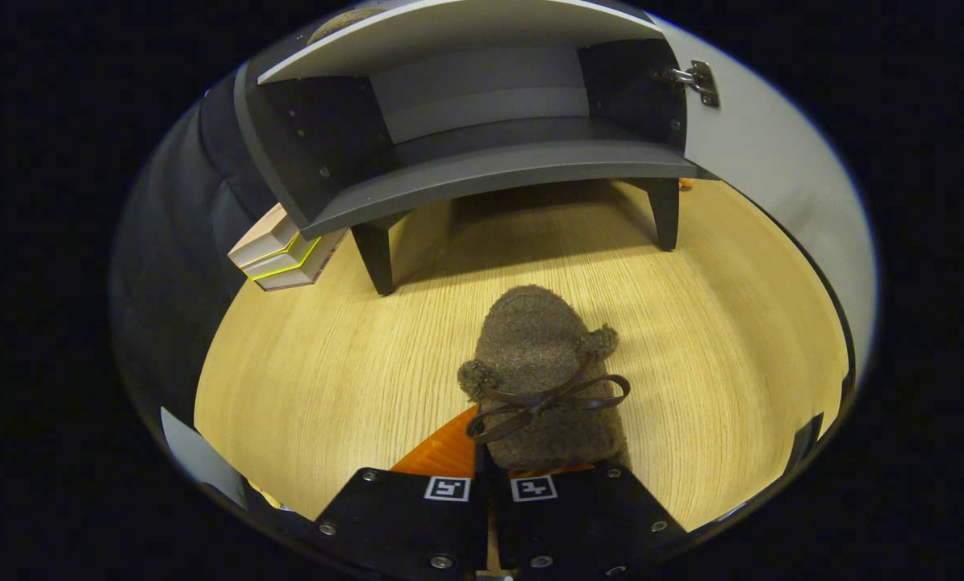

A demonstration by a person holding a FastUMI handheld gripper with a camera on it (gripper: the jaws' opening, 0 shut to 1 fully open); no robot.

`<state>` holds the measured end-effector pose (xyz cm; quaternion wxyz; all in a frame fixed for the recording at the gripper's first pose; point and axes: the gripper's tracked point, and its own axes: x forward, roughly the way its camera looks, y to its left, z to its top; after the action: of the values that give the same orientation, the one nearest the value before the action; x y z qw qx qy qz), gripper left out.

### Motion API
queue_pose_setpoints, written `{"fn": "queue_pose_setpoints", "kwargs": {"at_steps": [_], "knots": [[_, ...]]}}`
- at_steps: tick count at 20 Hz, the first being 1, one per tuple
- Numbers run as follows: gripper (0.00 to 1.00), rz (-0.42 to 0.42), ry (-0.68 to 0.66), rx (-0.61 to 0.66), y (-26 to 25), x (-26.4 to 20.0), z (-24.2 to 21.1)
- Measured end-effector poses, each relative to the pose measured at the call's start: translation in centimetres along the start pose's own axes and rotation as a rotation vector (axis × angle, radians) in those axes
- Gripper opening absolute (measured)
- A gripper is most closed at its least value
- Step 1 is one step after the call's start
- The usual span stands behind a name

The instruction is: Open the shoe cabinet door, grab the shoes and put them into the shoe cabinet, then close the shoe cabinet door.

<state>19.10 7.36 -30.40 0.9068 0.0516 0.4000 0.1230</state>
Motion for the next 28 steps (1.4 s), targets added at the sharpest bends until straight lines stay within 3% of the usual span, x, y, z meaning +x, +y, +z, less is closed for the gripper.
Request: {"fn": "queue_pose_setpoints", "kwargs": {"at_steps": [4,14,28], "knots": [[0.04,0.005,-0.028,-0.005,0.9,-4.4,1.0],[0.04,0.009,-0.170,-0.031,2.6,-12.6,8.7],[0.04,-0.008,-0.315,-0.116,3.1,-16.6,22.0]]}}
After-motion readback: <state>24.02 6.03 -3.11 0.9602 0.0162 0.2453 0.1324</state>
